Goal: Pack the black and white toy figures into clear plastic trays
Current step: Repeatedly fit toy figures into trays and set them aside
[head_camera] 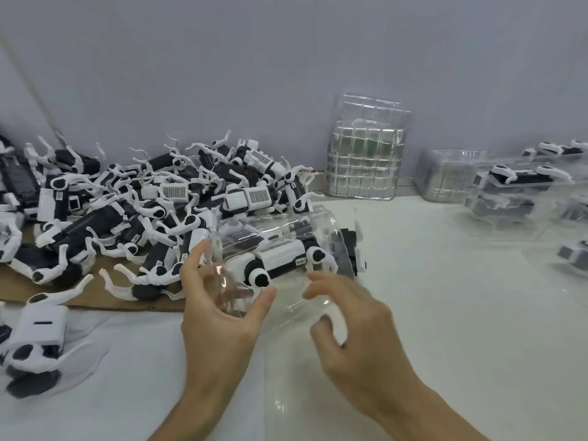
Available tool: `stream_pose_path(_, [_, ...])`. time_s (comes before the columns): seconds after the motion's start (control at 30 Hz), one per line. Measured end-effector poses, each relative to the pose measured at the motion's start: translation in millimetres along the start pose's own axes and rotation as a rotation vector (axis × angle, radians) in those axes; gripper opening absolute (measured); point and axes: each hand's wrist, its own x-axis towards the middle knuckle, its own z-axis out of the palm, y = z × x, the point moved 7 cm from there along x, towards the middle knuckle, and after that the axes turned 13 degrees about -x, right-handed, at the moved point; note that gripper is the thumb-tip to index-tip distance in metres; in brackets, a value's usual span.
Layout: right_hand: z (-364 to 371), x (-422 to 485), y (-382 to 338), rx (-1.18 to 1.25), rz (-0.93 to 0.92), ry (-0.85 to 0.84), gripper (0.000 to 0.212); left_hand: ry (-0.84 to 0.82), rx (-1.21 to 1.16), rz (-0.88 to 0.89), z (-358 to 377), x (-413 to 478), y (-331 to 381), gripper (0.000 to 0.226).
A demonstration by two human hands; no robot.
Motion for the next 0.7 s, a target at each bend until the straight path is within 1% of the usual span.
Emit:
stream_pose_path(0.03, [-8.2,1.4,3.8,0.003,0.028,0.096,0.027,0.004,0.000,0.007,0.0,-1.1,0.6,0.094])
stream_pose_path(0.07, [-11.8,3.3,8.1,-0.008,0.065,0.133,0.024,0.000,0.016,0.025,2.1,-3.5,3.2,0.095])
stream_pose_path(0.1, [-11.0,5.2,12.4,-0.023,0.103,0.114,0.025,-0.009,0.034,0.049,5.8,-7.0,6.6,0.096])
stream_pose_path(0.13, [-6.7,6.9,15.8,-0.040,0.128,0.058,0.026,-0.019,0.043,0.076,10.0,-11.7,9.6,0.098])
stream_pose_path(0.2, [4.4,8.5,19.2,-0.064,0.135,-0.042,0.030,-0.045,0.056,0.128,18.4,-22.0,13.3,0.102])
stream_pose_path(0.23, [8.4,8.6,20.3,-0.051,0.141,-0.060,0.030,-0.054,0.064,0.144,21.7,-26.5,13.8,0.104])
stream_pose_path(0.33, [15.8,8.8,24.7,0.035,0.212,-0.013,0.025,-0.053,0.059,0.166,26.8,-33.4,14.0,0.105])
stream_pose_path(0.43, [18.2,7.5,31.0,0.092,0.271,0.088,0.029,-0.063,0.081,0.183,31.0,-35.8,15.7,0.105])
stream_pose_path(0.53, [9.2,9.0,30.4,0.054,0.243,0.197,0.027,-0.067,0.082,0.204,31.0,-32.3,21.0,0.104])
stream_pose_path(0.63, [-3.8,11.5,22.0,-0.082,0.142,0.294,0.018,-0.050,0.137,0.253,26.0,-23.9,29.6,0.105])
stream_pose_path(0.7, [-11.4,12.8,18.6,-0.181,0.104,0.335,0.018,-0.044,0.142,0.261,23.4,-20.5,31.8,0.104])
